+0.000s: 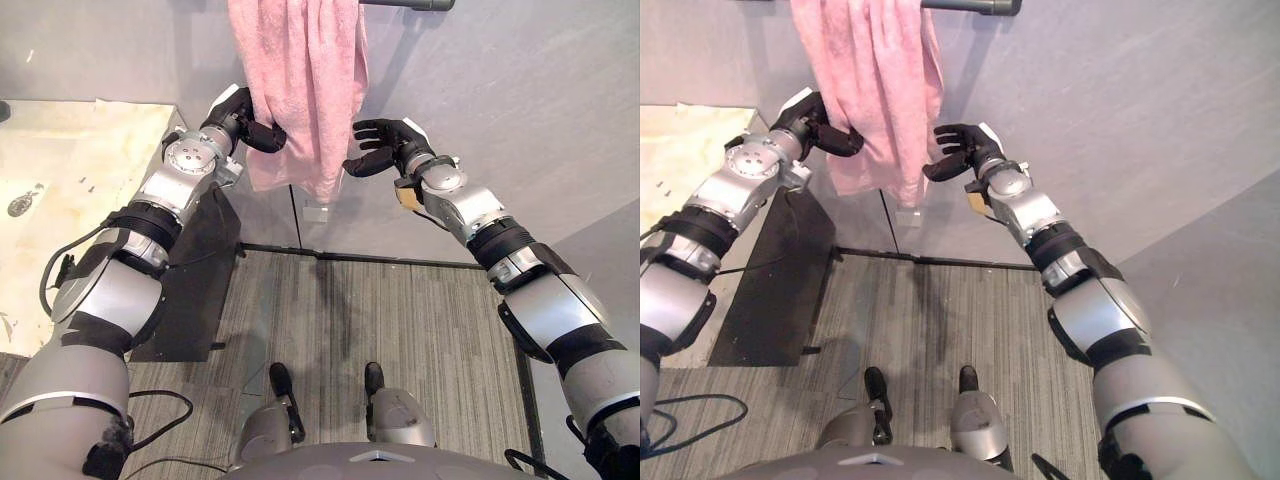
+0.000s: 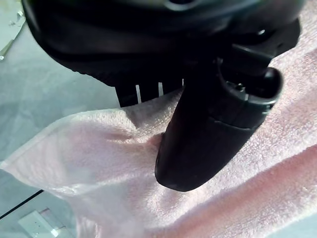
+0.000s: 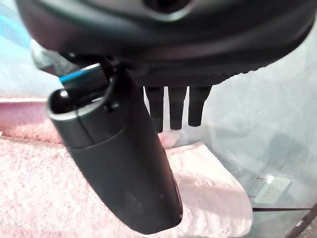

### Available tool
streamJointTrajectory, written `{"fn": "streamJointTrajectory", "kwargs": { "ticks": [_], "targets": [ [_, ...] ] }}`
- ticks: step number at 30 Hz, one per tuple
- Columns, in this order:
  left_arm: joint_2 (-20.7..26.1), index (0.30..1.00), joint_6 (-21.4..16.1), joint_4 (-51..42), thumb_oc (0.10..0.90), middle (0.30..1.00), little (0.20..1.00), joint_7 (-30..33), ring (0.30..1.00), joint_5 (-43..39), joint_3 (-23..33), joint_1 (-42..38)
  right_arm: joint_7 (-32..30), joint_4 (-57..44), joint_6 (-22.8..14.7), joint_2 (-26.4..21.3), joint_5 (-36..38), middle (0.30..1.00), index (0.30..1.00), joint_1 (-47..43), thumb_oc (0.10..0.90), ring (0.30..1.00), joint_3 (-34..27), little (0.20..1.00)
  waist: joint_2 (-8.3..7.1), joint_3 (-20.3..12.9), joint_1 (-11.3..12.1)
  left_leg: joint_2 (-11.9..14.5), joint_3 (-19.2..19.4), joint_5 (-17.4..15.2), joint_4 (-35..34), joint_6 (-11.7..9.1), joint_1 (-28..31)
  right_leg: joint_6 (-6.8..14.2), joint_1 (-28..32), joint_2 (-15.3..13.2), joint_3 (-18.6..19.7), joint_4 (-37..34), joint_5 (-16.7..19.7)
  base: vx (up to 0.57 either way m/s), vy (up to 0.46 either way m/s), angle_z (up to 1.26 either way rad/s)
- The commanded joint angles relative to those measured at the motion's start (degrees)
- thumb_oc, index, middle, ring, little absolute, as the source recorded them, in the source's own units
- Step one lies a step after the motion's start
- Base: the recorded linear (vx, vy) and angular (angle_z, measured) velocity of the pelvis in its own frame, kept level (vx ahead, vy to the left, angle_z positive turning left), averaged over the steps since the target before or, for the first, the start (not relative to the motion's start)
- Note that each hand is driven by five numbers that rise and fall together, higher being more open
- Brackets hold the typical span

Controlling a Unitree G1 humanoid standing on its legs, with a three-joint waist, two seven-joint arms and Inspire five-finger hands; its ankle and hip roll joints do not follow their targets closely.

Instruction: Organize the bathroom.

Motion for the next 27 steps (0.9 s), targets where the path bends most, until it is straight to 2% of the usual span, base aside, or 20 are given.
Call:
{"fn": "streamJointTrajectory", "kwargs": {
  "ticks": [1, 11, 12, 16, 27],
  "targets": [
    [2.7, 0.3, -5.2, 1.8, 0.4, 0.3, 0.3, 1.6, 0.3, -0.8, 2.5, -6.6, 0.0, 3.9, -4.3, 0.6, -2.3, 0.9, 0.9, -12.5, 0.8, 0.9, 0.7, 0.9, 1.13, -6.0, 2.2, 10.4, 4.4, -4.9, 6.4, -7.0, 2.7, 2.9, -8.4, -1.2, 4.1, 4.8, -3.1, 0.0, 0.0, 0.0],
    [2.5, 0.3, -5.1, 2.2, 0.4, 0.3, 0.3, 1.4, 0.3, 0.3, 2.2, -6.7, 0.8, 7.9, -1.7, 0.6, 1.3, 0.9, 0.9, -12.4, 0.8, 0.9, -0.1, 0.9, 0.74, -6.3, 2.5, 10.6, 4.4, -5.0, 7.0, -7.1, 2.7, 2.9, -8.3, -1.1, 3.9, 4.9, -3.2, 0.0, 0.0, 0.0],
    [2.4, 0.3, -5.1, 2.4, 0.4, 0.3, 0.3, 1.2, 0.3, 0.3, 1.9, -6.6, 0.6, 9.0, -2.0, 0.7, 3.7, 0.9, 0.9, -12.1, 0.8, 0.9, -0.8, 0.9, 0.71, -6.4, 2.5, 10.7, 4.4, -5.0, 7.1, -7.1, 2.6, 2.8, -8.3, -1.1, 3.9, 5.0, -3.2, 0.0, 0.0, 0.0],
    [1.5, 0.3, -4.5, 2.1, 0.4, 0.3, 0.3, 1.1, 0.3, 0.0, 2.3, -5.3, 0.7, 9.7, -4.9, 1.7, 4.8, 0.9, 0.9, -11.2, 0.8, 0.9, -2.5, 0.9, 0.74, -6.6, 2.7, 10.8, 4.4, -5.1, 7.5, -7.1, 2.4, 2.8, -8.2, -1.0, 3.9, 5.1, -3.3, 0.01, 0.0, 0.0],
    [0.5, 0.3, -4.8, 1.4, 0.4, 0.3, 0.3, 0.6, 0.3, -0.1, 4.3, -1.5, -0.7, 7.5, -7.4, 2.8, 5.8, 0.9, 0.9, -9.7, 0.8, 0.9, -3.5, 0.9, 0.78, -6.7, 3.0, 10.7, 4.5, -5.0, 7.3, -7.0, 2.7, 2.7, -7.9, -1.1, 3.5, 5.2, -3.4, 0.0, 0.0, 0.0]
  ]
}}
